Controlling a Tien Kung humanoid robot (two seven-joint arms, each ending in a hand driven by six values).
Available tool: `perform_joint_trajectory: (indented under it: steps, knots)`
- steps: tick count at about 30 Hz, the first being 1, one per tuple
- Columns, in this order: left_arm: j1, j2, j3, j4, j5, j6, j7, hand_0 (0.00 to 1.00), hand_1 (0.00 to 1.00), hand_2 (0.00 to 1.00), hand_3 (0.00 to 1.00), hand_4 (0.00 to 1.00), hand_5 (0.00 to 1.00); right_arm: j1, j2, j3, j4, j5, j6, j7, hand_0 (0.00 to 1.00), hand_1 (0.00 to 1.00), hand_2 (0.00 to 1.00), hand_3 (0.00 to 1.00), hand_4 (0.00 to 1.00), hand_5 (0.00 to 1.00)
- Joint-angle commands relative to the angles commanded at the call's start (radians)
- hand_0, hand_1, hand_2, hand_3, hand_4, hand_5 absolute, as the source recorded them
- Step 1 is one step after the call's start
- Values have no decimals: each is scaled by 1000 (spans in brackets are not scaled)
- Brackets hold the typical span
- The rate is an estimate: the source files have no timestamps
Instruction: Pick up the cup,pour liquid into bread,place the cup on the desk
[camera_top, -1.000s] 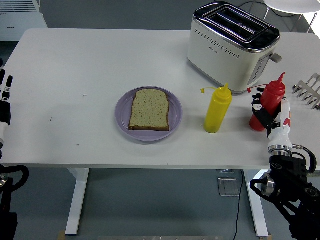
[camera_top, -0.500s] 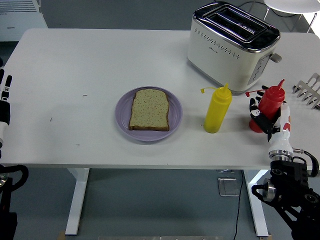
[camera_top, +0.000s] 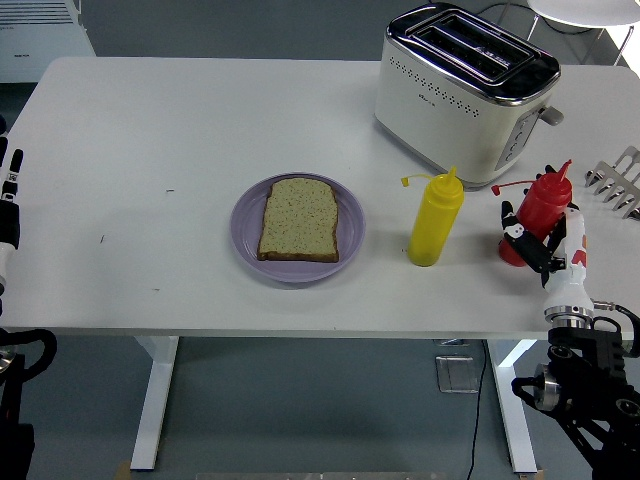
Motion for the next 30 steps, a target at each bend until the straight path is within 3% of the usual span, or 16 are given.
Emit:
perform_joint_trajectory:
  steps: [19,30]
  knots:
    - [4,1,8,0,1,0,0,808,741,732,726,488,998,-98,-30,71,90,-116,36,0,956,864,963,998,772,187]
    - [4,3,11,-1,2,1,0,808,741,733,726,488,998,-198,-53,134,192,-165,37,0,960,866,968,998,778,192]
